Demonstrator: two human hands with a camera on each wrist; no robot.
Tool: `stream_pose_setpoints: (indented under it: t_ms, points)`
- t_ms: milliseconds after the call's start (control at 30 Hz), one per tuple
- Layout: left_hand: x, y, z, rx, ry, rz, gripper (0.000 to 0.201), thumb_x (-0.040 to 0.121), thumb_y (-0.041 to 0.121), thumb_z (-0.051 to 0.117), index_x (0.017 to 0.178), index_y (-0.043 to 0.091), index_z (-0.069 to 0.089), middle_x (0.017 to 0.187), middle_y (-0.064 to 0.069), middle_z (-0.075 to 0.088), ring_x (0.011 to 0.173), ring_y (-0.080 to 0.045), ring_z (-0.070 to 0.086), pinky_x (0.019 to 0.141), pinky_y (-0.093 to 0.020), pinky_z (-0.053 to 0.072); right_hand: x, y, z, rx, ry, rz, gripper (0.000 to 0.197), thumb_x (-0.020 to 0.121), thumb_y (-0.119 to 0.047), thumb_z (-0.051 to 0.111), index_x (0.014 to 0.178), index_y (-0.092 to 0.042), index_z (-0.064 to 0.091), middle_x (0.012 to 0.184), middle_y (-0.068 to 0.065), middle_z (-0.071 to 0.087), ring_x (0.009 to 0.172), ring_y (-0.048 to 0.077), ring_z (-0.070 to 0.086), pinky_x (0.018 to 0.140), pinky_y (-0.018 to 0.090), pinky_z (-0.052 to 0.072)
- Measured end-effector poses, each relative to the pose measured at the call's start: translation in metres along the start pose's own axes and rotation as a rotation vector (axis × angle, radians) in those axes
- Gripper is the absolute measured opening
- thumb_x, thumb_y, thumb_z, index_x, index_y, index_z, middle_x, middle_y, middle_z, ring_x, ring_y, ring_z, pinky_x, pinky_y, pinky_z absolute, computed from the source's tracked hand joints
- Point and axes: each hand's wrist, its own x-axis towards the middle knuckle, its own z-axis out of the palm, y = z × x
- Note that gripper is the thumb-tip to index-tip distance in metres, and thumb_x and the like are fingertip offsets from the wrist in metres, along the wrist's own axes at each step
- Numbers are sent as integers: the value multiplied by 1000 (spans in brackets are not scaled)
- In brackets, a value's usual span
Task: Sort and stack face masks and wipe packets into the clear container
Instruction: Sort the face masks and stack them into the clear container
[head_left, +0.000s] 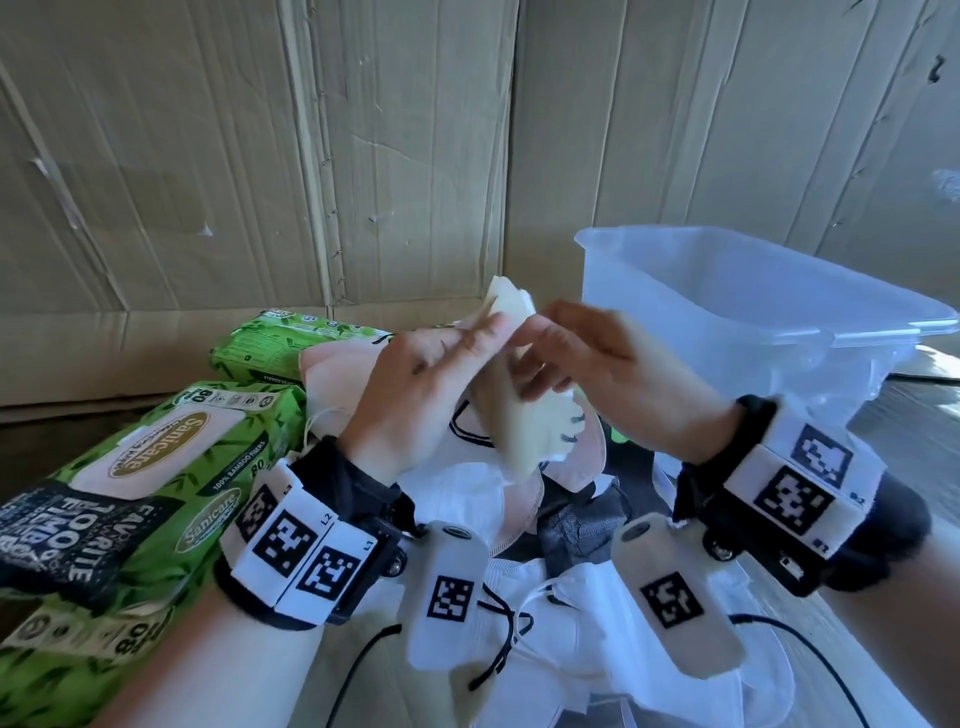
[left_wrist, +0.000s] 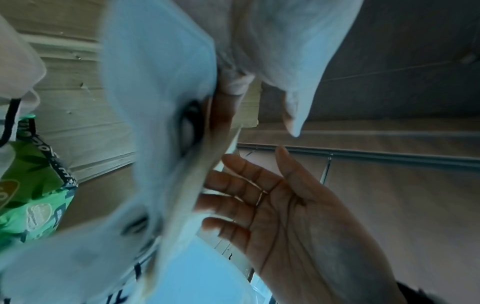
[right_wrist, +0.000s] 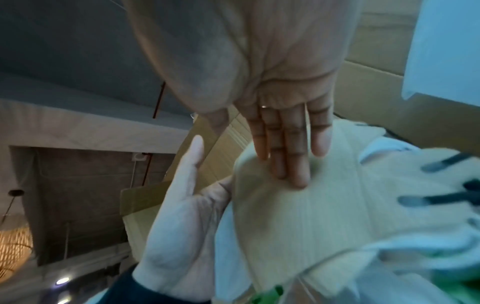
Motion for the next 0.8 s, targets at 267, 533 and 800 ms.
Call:
stream_pose_setpoints:
  t_ms: [267,533,800]
  points:
    - [-1,2,-2,66,-40,24,26,77,-6,68,75,21,66,59,30,63,58,16,54,57,-2,38,5,18,-8,-40,65,-42,39,74,-20,71,94,-45,49,80,-8,56,73,14,58,73,32,46]
    - [-4,10,0,6,-47,179,44,69,-16,69,96,16,57,81,25,65,78,22,56,70,3,37,1,11,-7,-135,349,-324,29,67,-20,72,93,-33,67,84,5,60,70,14,56,67,16,46]
    - [-1,1,-2,-12,-44,159,53,70,-15,70,97,27,51,68,20,67,66,8,57,63,-8,43,-1,10,-9,-173,371,-423,10,67,-15,75,76,-18,74,86,3,55,76,3,51,69,12,40]
